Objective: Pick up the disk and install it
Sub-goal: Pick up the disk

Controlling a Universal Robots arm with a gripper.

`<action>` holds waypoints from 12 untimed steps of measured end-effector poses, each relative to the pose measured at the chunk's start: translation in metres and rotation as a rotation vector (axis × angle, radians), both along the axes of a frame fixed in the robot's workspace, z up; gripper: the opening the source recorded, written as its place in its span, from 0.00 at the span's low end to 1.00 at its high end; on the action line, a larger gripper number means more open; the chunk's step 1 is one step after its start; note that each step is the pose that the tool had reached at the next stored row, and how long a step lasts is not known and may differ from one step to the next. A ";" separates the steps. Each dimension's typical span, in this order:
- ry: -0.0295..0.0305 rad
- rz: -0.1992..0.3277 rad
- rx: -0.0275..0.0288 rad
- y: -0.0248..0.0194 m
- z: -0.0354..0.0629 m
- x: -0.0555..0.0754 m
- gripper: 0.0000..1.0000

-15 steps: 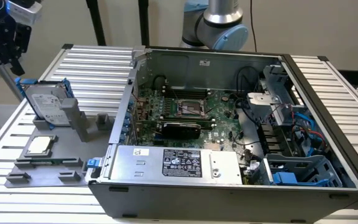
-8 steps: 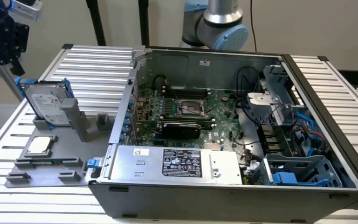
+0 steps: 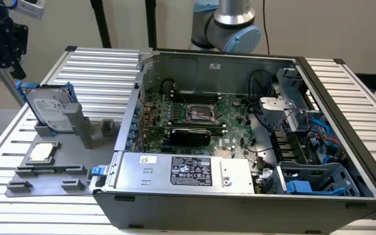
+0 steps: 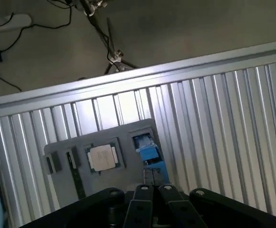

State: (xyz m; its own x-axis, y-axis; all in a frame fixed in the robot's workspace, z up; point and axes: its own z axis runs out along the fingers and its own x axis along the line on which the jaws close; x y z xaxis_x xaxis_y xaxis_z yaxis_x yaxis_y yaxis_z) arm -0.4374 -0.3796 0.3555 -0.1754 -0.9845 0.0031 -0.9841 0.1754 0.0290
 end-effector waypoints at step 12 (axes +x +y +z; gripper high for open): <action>-0.0050 0.141 0.0040 0.0001 0.0000 0.007 0.00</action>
